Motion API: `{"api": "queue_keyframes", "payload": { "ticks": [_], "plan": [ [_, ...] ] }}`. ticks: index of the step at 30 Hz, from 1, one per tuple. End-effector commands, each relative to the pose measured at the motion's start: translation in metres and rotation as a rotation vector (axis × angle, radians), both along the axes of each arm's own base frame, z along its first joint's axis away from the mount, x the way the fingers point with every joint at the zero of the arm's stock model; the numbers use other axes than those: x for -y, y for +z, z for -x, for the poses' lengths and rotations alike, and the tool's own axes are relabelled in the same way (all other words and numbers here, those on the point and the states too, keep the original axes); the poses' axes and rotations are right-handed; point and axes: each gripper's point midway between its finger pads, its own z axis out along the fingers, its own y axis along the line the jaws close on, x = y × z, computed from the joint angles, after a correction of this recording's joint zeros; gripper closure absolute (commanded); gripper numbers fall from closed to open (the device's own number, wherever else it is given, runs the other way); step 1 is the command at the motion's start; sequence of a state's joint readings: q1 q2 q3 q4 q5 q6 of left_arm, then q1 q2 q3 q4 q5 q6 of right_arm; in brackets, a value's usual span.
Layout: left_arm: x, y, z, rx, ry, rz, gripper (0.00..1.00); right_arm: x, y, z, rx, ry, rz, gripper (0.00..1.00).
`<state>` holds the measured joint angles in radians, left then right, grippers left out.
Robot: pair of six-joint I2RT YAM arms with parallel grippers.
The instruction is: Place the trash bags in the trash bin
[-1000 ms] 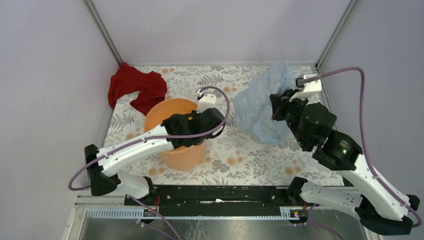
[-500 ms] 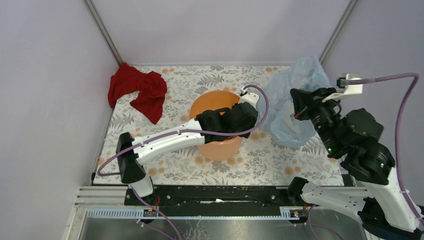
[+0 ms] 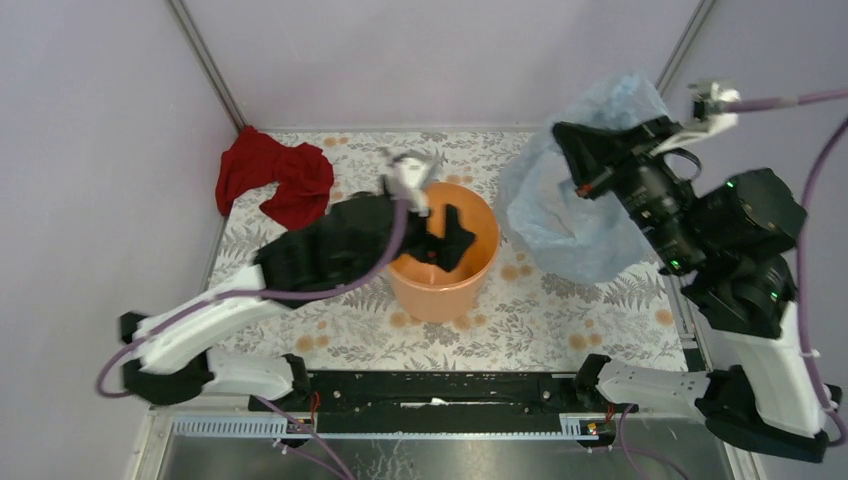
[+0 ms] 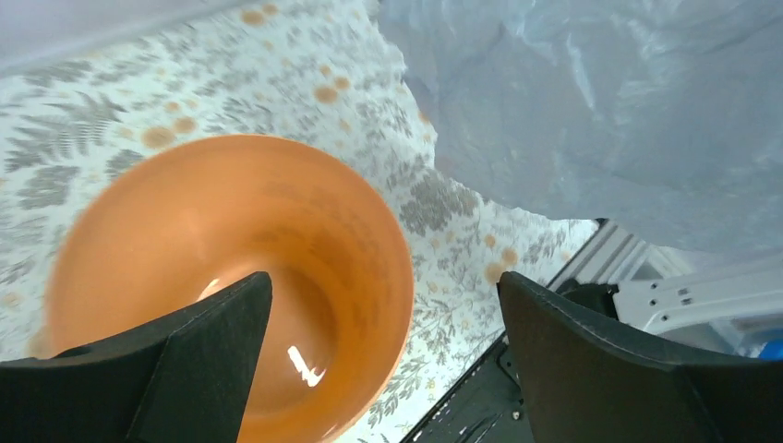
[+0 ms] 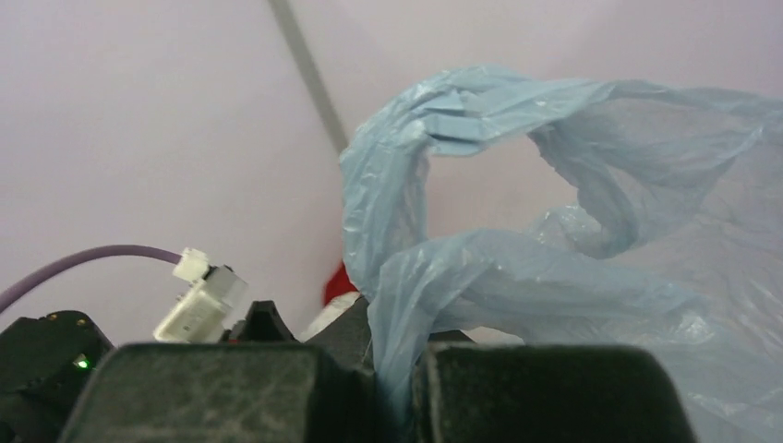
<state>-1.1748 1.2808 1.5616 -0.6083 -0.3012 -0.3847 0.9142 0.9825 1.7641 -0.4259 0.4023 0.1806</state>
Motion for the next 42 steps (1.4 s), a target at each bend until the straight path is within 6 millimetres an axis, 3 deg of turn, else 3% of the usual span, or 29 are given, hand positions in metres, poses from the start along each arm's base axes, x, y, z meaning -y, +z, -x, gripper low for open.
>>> {"api": "queue_keyframes", "payload": {
  "ticks": [1,5,8,10,13,15,18,22,28,32,36,38,42],
  "plan": [
    [-0.082,0.024,-0.01,0.111,0.226,0.055,0.01,-0.075,0.034,0.011,0.071,0.304,-0.051,1.0],
    [-0.147,0.017,-0.006,0.099,0.394,0.061,0.01,-0.131,0.045,0.017,0.042,0.525,-0.12,1.0],
    [-0.172,0.01,0.001,0.075,0.438,0.098,0.01,-0.15,0.047,0.017,0.026,0.599,-0.185,1.0],
    [-0.181,0.005,0.005,0.062,0.448,0.126,0.01,-0.151,0.04,0.014,0.012,0.593,-0.214,1.0],
    [-0.189,-0.002,0.008,0.05,0.458,0.139,0.01,-0.146,0.008,-0.006,-0.018,0.483,-0.199,1.0],
    [-0.192,-0.002,0.01,0.045,0.46,0.142,0.01,-0.138,-0.03,-0.027,-0.094,0.357,-0.153,1.0],
    [-0.191,0.0,0.01,0.042,0.456,0.143,0.01,-0.125,-0.067,-0.034,-0.18,0.271,-0.097,1.0],
    [-0.186,0.015,0.009,0.039,0.453,0.165,0.01,-0.103,-0.093,-0.025,-0.227,0.228,-0.066,1.0],
    [-0.17,0.029,-0.006,0.041,0.508,0.118,0.01,-0.078,-0.111,-0.017,-0.283,0.168,-0.012,1.0],
    [-0.148,0.028,-0.022,0.003,0.549,-0.002,0.01,-0.083,-0.124,-0.013,-0.32,0.198,0.04,1.0],
    [-0.11,-0.002,-0.045,-0.097,0.433,-0.045,0.02,-0.092,-0.137,-0.011,-0.356,0.234,0.077,1.0],
    [-0.102,-0.011,-0.058,-0.13,0.39,0.009,0.06,-0.095,-0.14,-0.011,-0.362,0.244,0.085,1.0],
    [-0.085,-0.026,-0.067,-0.158,0.31,0.093,0.28,-0.098,-0.142,-0.009,-0.365,0.265,0.097,1.0]
  ]
}}
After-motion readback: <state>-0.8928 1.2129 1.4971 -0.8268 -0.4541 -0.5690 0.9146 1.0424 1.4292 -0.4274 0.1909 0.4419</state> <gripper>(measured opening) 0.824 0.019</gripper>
